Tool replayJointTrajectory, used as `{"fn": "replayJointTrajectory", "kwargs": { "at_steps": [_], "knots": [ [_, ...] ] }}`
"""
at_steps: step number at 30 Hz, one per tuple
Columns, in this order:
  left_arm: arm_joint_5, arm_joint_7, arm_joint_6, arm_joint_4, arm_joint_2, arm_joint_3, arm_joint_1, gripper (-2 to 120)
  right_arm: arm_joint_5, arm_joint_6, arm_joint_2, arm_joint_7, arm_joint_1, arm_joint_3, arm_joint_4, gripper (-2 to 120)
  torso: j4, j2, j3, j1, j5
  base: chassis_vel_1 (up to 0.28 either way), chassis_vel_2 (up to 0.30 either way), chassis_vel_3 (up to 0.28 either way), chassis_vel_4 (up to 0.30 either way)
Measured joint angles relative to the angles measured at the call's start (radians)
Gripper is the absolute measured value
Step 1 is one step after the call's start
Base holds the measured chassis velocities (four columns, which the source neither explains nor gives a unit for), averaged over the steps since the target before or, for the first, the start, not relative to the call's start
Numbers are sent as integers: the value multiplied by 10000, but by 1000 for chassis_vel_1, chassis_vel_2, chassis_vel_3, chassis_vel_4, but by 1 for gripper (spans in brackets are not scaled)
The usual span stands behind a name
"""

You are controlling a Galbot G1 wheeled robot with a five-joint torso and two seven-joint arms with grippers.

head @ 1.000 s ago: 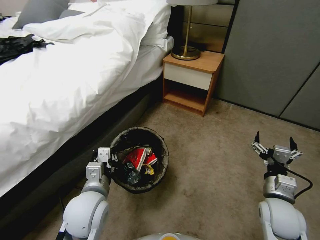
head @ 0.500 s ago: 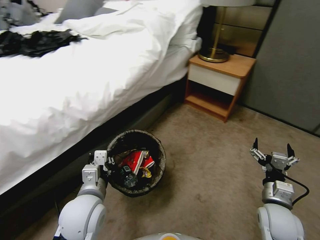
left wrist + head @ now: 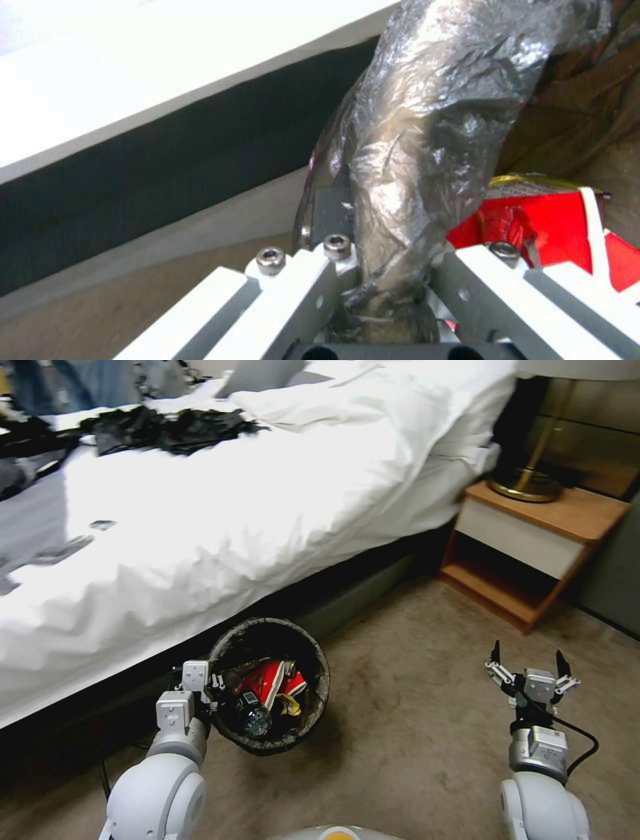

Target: Pick up the trash bin, then pick up the garbage from the floor and place it into the trash bin.

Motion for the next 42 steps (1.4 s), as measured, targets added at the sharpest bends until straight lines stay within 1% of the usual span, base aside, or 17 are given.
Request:
{"fn": "replayJointTrajectory", "kwargs": {
  "at_steps": [9,22,34,42],
  "knots": [
    [51,0,33,-33,-191,-34,9,0,-268,5,47,28,233,-60,-8,100,2,0,0,1,-1,130,133,128,129],
    [92,-76,11,72,-284,-22,51,0,-501,172,55,38,1,-162,-32,100,0,0,0,1,0,125,123,123,127],
    [75,-240,163,-344,-98,-105,676,0,-377,194,62,53,-393,37,105,100,0,0,0,1,1,123,129,129,131],
    [79,-199,-82,-301,-42,-273,1090,0,-335,-6,57,52,-381,17,358,100,2,0,0,1,1,124,122,126,124]
  ]
}}
